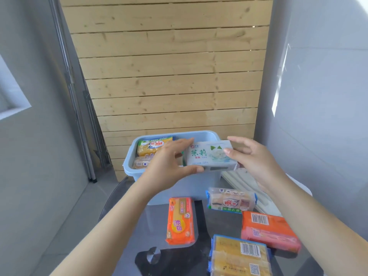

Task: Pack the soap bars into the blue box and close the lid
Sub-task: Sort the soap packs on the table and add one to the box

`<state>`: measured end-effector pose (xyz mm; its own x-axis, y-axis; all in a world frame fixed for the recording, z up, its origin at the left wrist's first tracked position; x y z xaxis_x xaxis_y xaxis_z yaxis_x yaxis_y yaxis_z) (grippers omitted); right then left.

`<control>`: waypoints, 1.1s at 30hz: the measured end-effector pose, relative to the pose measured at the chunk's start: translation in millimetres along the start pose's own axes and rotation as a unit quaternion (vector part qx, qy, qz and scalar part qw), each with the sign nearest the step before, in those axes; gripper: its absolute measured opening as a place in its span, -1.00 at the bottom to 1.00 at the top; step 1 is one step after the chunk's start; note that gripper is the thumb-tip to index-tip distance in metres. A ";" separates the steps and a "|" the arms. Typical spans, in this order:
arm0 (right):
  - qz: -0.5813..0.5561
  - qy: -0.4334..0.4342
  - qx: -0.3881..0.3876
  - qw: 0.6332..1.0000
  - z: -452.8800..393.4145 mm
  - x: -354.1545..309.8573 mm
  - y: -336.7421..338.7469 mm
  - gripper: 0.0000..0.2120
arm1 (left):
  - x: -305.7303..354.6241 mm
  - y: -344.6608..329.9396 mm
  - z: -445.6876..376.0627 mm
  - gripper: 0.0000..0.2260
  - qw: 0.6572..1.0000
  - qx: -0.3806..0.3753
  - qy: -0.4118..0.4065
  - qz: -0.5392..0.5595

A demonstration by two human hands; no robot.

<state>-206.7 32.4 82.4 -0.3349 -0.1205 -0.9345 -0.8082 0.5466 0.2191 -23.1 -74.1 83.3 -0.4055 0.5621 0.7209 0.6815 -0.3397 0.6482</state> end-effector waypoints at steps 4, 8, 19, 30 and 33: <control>0.022 0.005 0.015 1.000 -50.5 -8.9 -7.3 -0.62 | -0.2 9.8 -52.8 -0.32 0.998 -0.005 0.030 -0.063; 0.112 0.002 -0.005 0.994 -93.1 -4.6 -23.0 -0.55 | -13.1 6.9 -97.6 -0.43 0.990 -0.048 0.048 -0.124; 0.333 0.005 -0.071 0.940 -131.0 37.9 -59.8 -0.47 | -58.0 -26.9 -148.7 -0.55 0.945 -0.110 -0.008 -0.307; 0.472 0.019 -0.221 0.853 -131.9 46.7 -72.5 -0.70 | -64.2 -44.6 -144.4 -0.59 0.846 -0.102 -0.084 -0.517; 0.461 -0.018 -0.299 0.835 -130.3 46.6 -79.6 -0.78 | -63.4 -47.3 -144.1 -0.58 0.819 -0.111 -0.086 -0.556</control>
<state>-221.0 -124.7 57.9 -0.9427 0.1540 -0.2961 -0.3153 -0.1205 0.9413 -117.4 -202.4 42.3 -0.5954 0.7086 -0.3787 -0.1867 0.3364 0.9230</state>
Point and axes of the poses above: each hand's wrist, its own z-axis away from the middle knuckle, its own y-axis out of the back of the hand, x = y × z, the point moved 3 cm from there along -z, towards the middle knuckle, and after that the axes turned 10 degrees about y, right-handed, at the moved point
